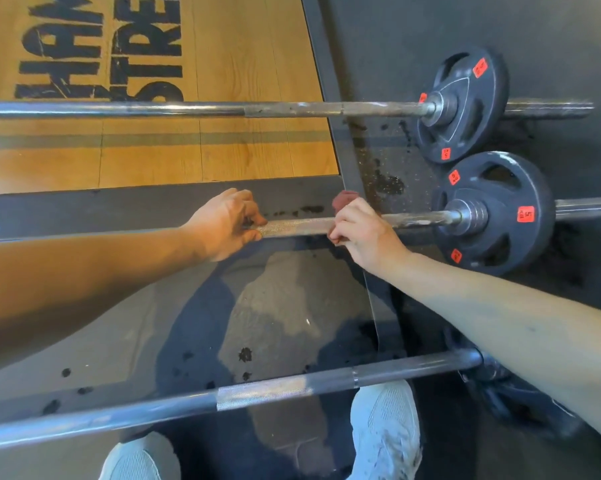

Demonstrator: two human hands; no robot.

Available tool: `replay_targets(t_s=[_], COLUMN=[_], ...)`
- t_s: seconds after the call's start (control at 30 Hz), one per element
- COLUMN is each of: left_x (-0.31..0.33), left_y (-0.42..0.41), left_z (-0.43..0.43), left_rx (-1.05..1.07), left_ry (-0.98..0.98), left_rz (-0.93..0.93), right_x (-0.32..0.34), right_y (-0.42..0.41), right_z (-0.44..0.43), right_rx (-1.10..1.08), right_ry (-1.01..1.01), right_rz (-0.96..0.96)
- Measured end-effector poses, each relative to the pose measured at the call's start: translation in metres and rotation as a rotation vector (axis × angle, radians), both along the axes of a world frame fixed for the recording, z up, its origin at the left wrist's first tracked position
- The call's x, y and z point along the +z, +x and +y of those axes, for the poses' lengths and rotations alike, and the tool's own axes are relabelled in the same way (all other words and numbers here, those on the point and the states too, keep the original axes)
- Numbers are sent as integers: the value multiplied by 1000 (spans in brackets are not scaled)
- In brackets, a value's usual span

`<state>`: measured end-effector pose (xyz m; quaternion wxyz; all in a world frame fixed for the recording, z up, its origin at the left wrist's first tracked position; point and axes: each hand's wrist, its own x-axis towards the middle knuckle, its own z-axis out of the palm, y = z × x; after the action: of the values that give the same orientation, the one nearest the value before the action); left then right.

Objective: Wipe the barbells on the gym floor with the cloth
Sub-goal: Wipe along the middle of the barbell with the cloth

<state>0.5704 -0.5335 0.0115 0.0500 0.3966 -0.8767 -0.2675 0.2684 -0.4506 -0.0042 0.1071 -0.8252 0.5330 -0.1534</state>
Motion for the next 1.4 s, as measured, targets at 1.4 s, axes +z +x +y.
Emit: replay_targets(t_s=[1.4], left_x=[36], left_y=[-106], left_z=[70], left_rx=[168], left_ry=[292], left_rz=[197], right_x=[82], right_y=[14], right_z=[103], right_rx=[-801], right_ry=[497], right_rz=[-469])
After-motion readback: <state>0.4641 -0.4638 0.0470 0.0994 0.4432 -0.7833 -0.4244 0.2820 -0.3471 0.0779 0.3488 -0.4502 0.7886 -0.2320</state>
